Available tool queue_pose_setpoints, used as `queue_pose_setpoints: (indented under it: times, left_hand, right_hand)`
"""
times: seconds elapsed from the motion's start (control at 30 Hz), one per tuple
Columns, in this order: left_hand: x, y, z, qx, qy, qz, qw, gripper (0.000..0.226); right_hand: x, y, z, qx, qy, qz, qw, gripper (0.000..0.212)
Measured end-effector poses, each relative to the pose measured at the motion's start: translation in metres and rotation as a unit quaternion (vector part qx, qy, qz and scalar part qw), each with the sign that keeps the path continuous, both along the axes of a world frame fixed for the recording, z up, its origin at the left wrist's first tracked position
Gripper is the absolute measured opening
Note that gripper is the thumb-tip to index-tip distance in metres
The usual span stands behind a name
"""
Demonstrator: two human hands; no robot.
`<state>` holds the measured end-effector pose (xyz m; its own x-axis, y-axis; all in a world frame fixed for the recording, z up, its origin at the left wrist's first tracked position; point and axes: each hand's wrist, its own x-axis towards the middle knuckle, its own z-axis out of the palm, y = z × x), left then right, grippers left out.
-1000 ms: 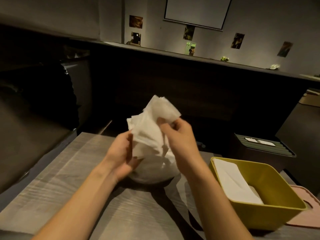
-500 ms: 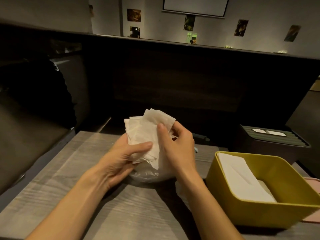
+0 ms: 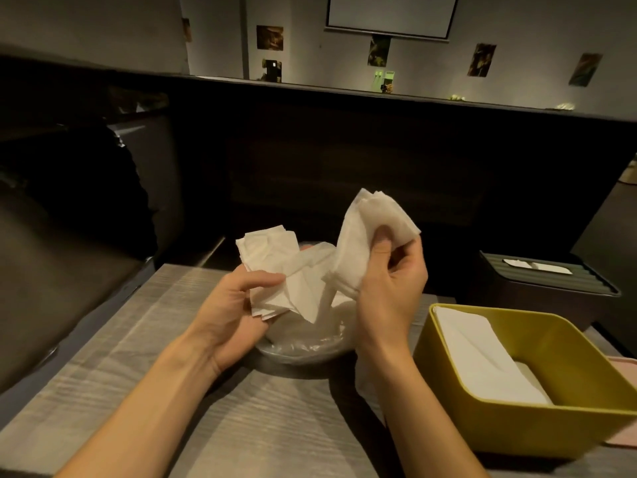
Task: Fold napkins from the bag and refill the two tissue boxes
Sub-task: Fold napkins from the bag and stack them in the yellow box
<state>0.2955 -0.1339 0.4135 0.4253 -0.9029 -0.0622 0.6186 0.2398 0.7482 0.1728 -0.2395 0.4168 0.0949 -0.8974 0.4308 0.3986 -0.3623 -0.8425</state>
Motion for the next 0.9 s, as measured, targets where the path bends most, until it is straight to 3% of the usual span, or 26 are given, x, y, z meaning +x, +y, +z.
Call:
queue_pose_setpoints:
  times: [0.13,0.3,0.4,0.5,0.57,0.7,0.9]
  left_hand:
    - [0.003,-0.001,-0.001,-0.027,-0.007,0.016,0.999,0.051]
    - [0.009,-0.002,-0.006,-0.055,-0.019,0.048,0.997,0.062]
    - [0.009,-0.001,-0.006,-0.063,-0.056,0.063,0.995,0.063]
    - [0.005,-0.001,-0.004,-0.031,-0.149,0.083,0.985,0.058]
    - [0.002,0.000,-0.001,-0.009,-0.186,0.085,0.979,0.056]
    - [0.004,0.003,0.001,-0.014,-0.106,0.037,0.994,0.039]
    - [0.017,0.001,-0.006,-0.006,-0.024,0.039,0.999,0.038]
  right_hand:
    - [0.002,-0.001,-0.005,0.008,0.092,0.130,0.987,0.018]
    - [0.001,-0.002,-0.012,0.009,0.197,0.191,0.962,0.022]
    - [0.000,-0.001,-0.010,0.029,0.159,0.194,0.968,0.023]
    - [-0.004,-0.003,-0.004,0.012,0.082,0.162,0.983,0.020]
    - [-0.007,-0.003,-0.004,-0.007,0.098,0.184,0.978,0.019]
    - [-0.004,-0.004,-0.012,-0.068,0.222,0.193,0.953,0.018]
    - [-0.001,-0.006,-0.014,-0.188,0.234,0.095,0.949,0.012]
